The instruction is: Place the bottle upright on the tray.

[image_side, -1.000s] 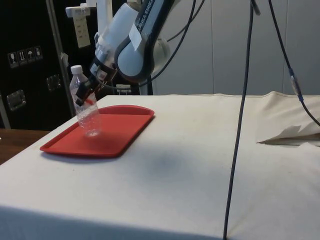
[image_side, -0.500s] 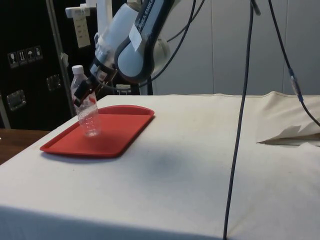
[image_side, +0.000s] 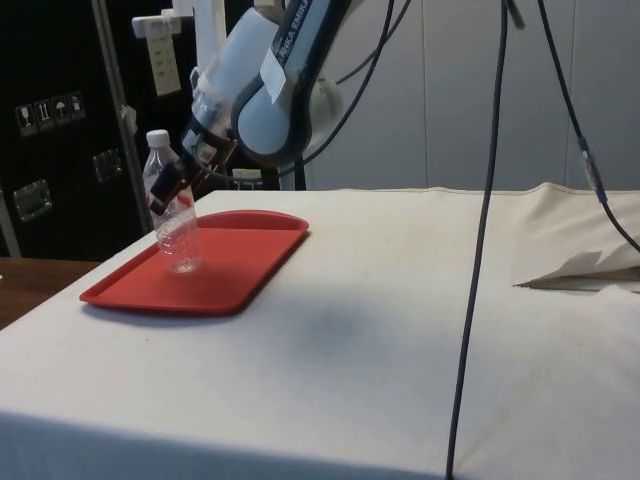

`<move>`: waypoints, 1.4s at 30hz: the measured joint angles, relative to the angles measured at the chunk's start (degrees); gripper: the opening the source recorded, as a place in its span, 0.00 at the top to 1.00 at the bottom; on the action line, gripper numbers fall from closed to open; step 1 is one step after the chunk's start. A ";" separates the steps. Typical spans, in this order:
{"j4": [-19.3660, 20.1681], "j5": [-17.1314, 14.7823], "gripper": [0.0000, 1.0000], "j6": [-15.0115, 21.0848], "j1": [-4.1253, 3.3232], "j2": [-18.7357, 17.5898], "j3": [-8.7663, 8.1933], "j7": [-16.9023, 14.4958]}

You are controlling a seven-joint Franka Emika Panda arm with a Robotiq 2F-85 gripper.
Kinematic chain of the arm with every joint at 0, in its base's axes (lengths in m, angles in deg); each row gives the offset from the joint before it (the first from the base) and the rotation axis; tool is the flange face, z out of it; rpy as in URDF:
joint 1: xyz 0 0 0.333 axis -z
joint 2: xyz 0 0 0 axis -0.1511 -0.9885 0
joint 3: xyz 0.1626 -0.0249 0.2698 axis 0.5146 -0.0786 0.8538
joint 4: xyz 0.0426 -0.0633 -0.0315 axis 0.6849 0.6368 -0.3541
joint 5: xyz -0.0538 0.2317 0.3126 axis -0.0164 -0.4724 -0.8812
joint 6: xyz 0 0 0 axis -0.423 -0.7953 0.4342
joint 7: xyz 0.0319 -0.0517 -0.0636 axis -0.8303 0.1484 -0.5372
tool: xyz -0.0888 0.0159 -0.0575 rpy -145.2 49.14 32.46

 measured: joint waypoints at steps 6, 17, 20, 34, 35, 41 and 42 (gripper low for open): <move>1.95 0.00 0.00 0.57 -0.06 1.43 0.00 -0.06; 4.18 0.00 0.00 0.29 -0.06 4.58 0.00 -0.46; 4.76 0.00 0.00 0.11 -0.06 5.44 0.00 -0.57; 5.39 0.06 0.00 -4.87 -0.06 9.22 0.00 -1.15; 5.39 0.06 0.00 -5.33 -0.06 9.51 0.00 -1.20; 5.39 0.06 0.00 -8.82 -0.06 11.23 -0.06 -1.49; 5.39 0.06 0.00 -8.82 -0.06 11.23 -0.06 -1.49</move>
